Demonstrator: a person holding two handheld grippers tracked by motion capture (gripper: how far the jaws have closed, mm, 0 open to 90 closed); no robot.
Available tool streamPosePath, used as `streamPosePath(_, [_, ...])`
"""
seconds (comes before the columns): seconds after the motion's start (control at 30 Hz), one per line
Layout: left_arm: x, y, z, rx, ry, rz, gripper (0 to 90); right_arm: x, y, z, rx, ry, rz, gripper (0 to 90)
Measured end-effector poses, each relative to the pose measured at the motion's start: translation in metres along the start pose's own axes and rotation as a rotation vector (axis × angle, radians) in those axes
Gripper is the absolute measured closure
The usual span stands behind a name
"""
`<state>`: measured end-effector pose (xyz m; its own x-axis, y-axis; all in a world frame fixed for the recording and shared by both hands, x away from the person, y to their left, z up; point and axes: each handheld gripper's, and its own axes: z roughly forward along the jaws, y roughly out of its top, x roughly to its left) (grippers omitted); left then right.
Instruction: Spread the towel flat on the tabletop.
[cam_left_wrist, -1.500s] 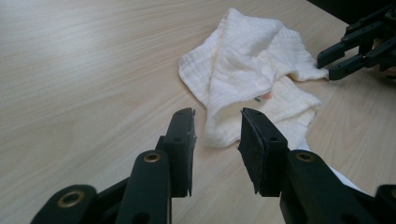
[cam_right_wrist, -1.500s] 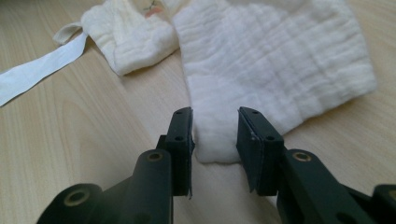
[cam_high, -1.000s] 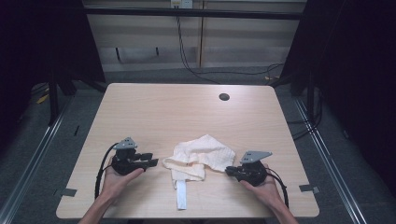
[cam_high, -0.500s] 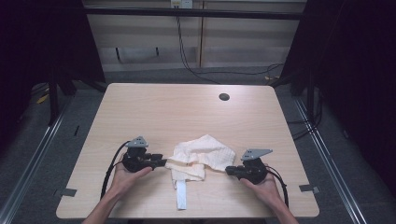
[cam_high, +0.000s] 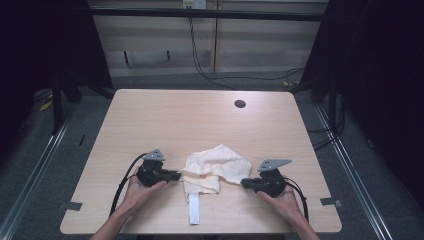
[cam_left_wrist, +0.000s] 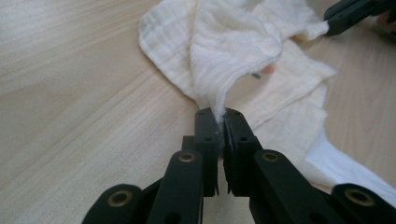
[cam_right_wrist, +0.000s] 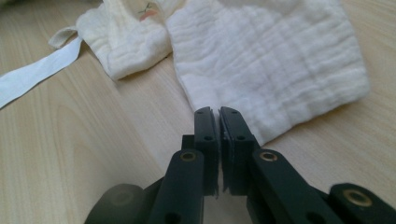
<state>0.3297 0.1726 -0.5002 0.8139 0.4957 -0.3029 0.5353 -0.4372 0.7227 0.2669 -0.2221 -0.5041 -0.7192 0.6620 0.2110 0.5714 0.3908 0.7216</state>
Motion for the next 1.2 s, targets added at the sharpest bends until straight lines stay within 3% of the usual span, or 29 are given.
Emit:
streamPosePath(0.2, [-0.001,0.005,-0.012,-0.069,0.005,-0.015,86.0,-0.005,0.005,-0.020,-0.085,-0.004,0.022,87.0])
streamPosePath(0.37, [-0.008,0.014,-0.019,-0.087,0.010,0.028,86.0,-0.007,0.009,-0.034,-0.138,0.001,0.045,87.3])
streamPosePath(0.5, [-0.015,0.020,-0.026,-0.113,0.009,0.053,85.9,-0.006,0.018,-0.041,-0.154,-0.003,0.032,87.3])
streamPosePath(0.63, [-0.017,0.029,-0.041,-0.164,-0.005,0.057,85.9,-0.004,0.033,-0.055,-0.211,0.001,0.019,87.5])
streamPosePath(0.67, [-0.016,0.033,-0.046,-0.177,0.003,0.059,85.9,-0.004,0.041,-0.062,-0.244,0.009,0.009,87.6])
streamPosePath(0.77, [-0.018,0.042,-0.058,-0.211,0.014,0.072,85.9,-0.004,0.055,-0.070,-0.274,0.007,-0.003,87.7])
streamPosePath(0.87, [-0.021,0.052,-0.069,-0.220,0.051,0.106,85.9,-0.005,0.069,-0.080,-0.300,0.004,-0.010,87.7])
streamPosePath(1.03, [-0.022,0.061,-0.081,-0.237,0.059,0.117,85.9,-0.007,0.085,-0.097,-0.349,-0.002,-0.016,87.8])
streamPosePath(1.2, [-0.031,0.075,-0.093,-0.271,0.069,0.141,85.8,-0.005,0.098,-0.112,-0.383,-0.014,-0.032,87.8])
